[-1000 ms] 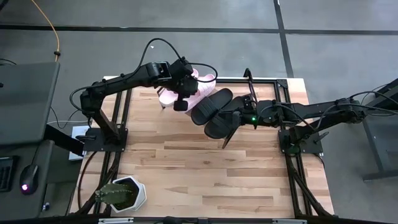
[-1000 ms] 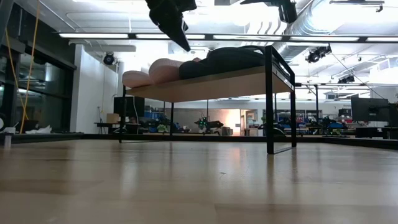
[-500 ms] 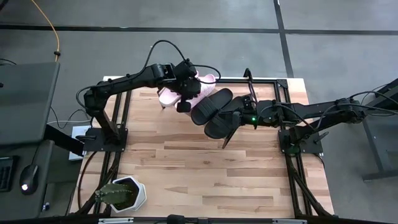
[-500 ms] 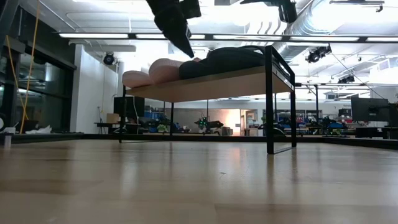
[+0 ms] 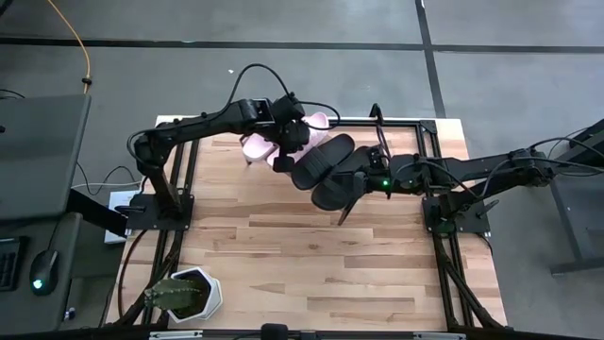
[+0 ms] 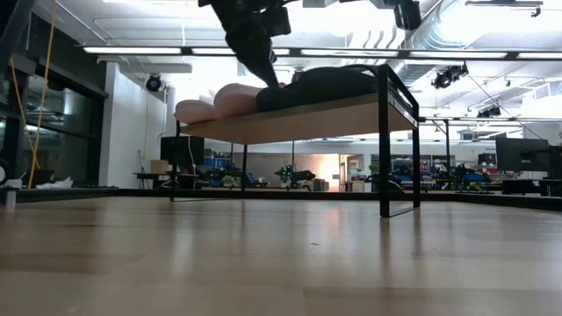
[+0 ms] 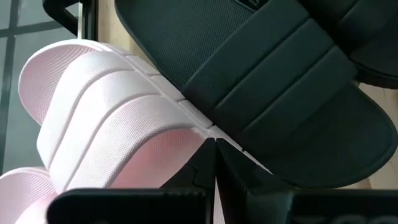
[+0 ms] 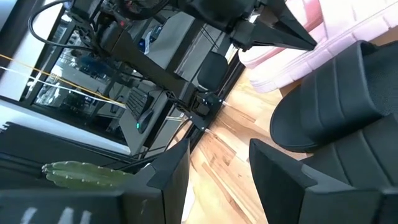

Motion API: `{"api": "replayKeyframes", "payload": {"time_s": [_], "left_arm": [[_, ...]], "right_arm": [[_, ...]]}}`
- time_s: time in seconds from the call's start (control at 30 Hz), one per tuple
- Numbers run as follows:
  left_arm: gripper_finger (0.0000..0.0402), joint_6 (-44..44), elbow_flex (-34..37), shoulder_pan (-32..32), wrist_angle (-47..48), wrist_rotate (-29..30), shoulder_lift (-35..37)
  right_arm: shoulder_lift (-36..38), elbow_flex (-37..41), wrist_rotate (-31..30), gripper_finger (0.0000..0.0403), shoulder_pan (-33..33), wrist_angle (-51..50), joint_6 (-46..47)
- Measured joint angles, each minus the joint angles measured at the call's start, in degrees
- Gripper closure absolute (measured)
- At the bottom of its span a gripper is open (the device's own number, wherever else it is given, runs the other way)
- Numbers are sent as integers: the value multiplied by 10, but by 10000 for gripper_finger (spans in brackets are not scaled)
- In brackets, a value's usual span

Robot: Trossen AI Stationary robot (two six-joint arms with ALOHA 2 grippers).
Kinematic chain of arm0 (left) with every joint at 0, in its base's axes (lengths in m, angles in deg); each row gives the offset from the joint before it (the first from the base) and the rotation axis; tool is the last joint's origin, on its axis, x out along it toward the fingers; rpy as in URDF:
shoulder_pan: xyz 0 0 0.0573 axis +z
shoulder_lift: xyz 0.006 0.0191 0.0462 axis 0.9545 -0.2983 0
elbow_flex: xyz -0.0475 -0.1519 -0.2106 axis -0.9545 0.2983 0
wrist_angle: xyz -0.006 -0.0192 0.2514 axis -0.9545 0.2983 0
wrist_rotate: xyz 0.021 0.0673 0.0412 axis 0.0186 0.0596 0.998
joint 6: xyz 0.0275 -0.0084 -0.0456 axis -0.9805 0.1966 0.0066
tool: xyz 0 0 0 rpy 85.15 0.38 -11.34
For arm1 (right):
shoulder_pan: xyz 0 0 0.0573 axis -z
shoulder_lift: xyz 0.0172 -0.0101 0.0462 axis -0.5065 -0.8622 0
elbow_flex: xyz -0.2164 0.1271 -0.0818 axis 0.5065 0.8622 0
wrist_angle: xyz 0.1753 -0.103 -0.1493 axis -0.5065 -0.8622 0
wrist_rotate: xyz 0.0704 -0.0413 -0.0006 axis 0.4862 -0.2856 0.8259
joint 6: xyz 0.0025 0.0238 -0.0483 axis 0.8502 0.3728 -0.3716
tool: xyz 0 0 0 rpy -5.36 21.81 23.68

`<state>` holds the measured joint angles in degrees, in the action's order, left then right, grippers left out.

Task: Pick and place slides into the shelf
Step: Put the pink slide on the shelf

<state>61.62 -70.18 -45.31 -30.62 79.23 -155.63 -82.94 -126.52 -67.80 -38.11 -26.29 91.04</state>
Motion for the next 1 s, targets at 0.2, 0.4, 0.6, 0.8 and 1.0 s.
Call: {"api": "replayKeyframes", "payload": {"time_s": [0.2, 0.4, 0.6, 0.8, 1.0], "left_arm": [[401, 6, 0, 0, -3, -13, -11], [401, 10, 6, 0, 8, -15, -33], [401, 18, 1, -4, 3, -18, -53], [401, 19, -3, -10, 1, -24, -52], [401, 16, -53, -11, 27, -24, -51]], "right_arm": [[0, 0, 0, 244, -2, -1, 3], [0, 0, 0, 244, -2, -3, 6], [0, 0, -4, 244, -2, -4, 9], [0, 0, -3, 244, -2, -6, 10], [0, 0, -5, 244, -2, -12, 10]]}}
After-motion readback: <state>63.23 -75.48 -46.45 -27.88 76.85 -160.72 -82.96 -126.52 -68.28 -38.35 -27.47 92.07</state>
